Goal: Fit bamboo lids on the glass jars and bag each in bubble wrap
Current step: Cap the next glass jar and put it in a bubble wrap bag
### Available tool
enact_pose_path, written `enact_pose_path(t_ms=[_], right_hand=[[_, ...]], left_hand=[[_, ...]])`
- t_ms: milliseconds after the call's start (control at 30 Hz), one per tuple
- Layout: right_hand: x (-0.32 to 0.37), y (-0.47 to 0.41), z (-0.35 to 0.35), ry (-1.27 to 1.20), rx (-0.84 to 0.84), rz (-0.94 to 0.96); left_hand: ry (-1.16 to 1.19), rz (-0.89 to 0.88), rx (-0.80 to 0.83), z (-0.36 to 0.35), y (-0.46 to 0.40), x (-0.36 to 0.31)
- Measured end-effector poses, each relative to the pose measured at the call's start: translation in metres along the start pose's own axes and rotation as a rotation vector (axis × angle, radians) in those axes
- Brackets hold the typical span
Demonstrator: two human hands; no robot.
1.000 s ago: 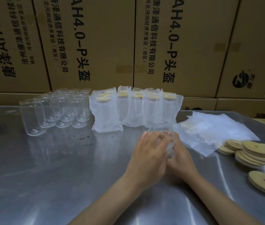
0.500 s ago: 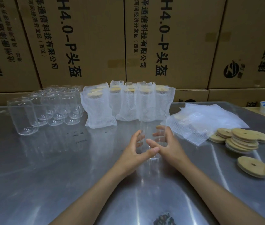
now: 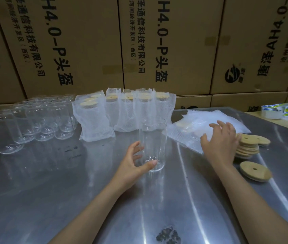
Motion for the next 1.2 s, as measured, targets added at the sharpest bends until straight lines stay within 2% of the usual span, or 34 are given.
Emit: enact_pose_path(t_ms=[133,300,433,500,767,1000,1067,1200], right_hand=[[-0.025,-0.006,0.005,-0.01,-0.137,-0.107],[-0.042,-0.011,0.01,0.045,-0.218,-0.253],[-0.056,-0.01,0.008,-0.047,-0.083,-0.531],[-0.058,-0.011,0.004,-0.086,0.016,-0.57],[-0.047,-0.008,-0.004,-0.059,0.139,-0.39],[-0.044,-0.01,-0.003,-0.048,0.028,-0.306],[-0.037,-0.013,0.003,-0.131,-0.044,-0.276],[0.008,-0.014,0.021,-0.525,-0.145,-0.144]], left_hand=[[-0.015,-0.018,0.0,0.0,0.001,-0.002],[-0.025,-0.014,0.008,0.001,0.001,-0.003],[-0.037,-0.014,0.018,0.002,0.002,-0.004],[-0.041,-0.014,0.017,0.002,0.002,-0.003],[-0.053,-0.021,0.027,0.002,0.002,-0.003],[-0.058,-0.015,0.028,0.002,0.003,-0.003],[-0.065,-0.016,0.033,0.002,0.002,-0.002],[-0.072,-0.012,0.034,0.002,0.002,-0.002]])
Point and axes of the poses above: each hand's wrist, its own y-axis away from the middle knuckle, its own z-axis out of the back of the hand, x = y × z, the point moved 3 cm from there along -y, towards the middle knuckle, and after that the axes turned 12 degrees about -x, right-handed, at the moved point
